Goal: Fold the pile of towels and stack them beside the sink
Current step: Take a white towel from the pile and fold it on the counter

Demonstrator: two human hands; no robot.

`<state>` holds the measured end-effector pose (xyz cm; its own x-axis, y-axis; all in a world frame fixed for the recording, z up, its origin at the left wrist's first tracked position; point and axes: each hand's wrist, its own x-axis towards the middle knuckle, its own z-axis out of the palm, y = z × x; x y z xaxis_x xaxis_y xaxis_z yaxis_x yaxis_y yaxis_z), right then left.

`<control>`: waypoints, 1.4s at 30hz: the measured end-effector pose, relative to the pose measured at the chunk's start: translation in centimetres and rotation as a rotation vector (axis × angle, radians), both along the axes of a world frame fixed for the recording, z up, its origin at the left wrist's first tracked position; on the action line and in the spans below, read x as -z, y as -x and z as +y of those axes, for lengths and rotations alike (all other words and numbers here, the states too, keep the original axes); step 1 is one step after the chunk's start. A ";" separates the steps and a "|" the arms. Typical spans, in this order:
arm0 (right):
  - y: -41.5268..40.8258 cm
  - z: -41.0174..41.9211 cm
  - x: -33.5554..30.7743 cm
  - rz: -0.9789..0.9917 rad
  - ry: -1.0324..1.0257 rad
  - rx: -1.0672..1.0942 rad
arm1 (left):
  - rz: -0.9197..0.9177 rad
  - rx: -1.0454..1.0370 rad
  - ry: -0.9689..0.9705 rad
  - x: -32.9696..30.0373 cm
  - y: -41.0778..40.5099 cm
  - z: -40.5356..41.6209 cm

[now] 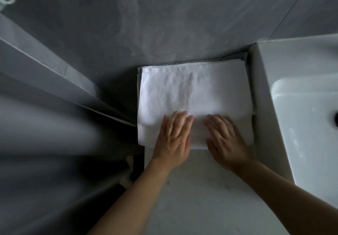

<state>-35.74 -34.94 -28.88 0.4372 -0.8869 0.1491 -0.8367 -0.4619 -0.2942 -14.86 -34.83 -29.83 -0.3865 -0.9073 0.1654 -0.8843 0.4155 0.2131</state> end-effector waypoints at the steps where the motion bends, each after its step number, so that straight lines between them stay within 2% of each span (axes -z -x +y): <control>1: 0.3 0.7 0.6 0.051 -0.055 -0.017 | -0.057 0.021 -0.048 0.6 -0.2 0.9; 3: 0.9 1.2 1.3 0.136 -0.142 -0.018 | -0.153 0.020 -0.141 1.4 -0.5 1.9; 10: 2.2 1.4 2.4 0.339 -0.369 0.002 | -0.236 0.034 -0.316 1.9 -1.0 2.2; 16: 3.4 1.6 2.2 0.382 -0.371 0.058 | -0.288 -0.050 -0.495 2.2 -3.9 2.3; 19: 3.2 1.5 1.5 0.482 -0.391 0.095 | -0.289 -0.129 -0.540 2.0 -5.3 2.8; 22: 2.4 1.0 0.6 0.626 -0.461 0.135 | -0.212 -0.227 -0.504 1.1 -6.0 3.5; 24: 1.7 0.8 -0.1 0.665 -0.428 0.173 | -0.185 -0.252 -0.379 0.3 -6.0 3.5; 27: 1.1 0.1 -0.6 0.718 -0.366 0.193 | -0.345 -0.302 -0.264 -0.5 -5.4 2.7; 30: 1.5 -0.8 -1.2 0.747 -0.373 0.130 | -0.510 -0.303 -0.240 -0.9 -4.6 1.3; 32: 1.8 -1.5 -2.0 0.770 -0.356 0.095 | -0.535 -0.310 -0.254 -1.5 -4.8 0.5; 34: 1.8 -2.3 -3.3 0.784 -0.298 0.099 | -0.438 -0.364 -0.244 -2.5 -5.6 -0.1; 35: 1.7 -2.8 -4.1 0.777 -0.269 0.105 | -0.330 -0.397 -0.224 -3.2 -6.1 -0.4; 37: 1.7 -4.2 -6.1 0.763 -0.229 0.115 | 0.017 -0.482 -0.203 -4.7 -7.0 -0.9; 40: 2.2 -6.7 -8.9 0.731 -0.191 0.164 | 0.644 -0.671 -0.359 -6.9 -7.7 -2.6; 42: 2.2 -8.6 -10.4 0.730 -0.157 0.195 | 0.851 -0.735 -0.371 -8.0 -7.5 -4.3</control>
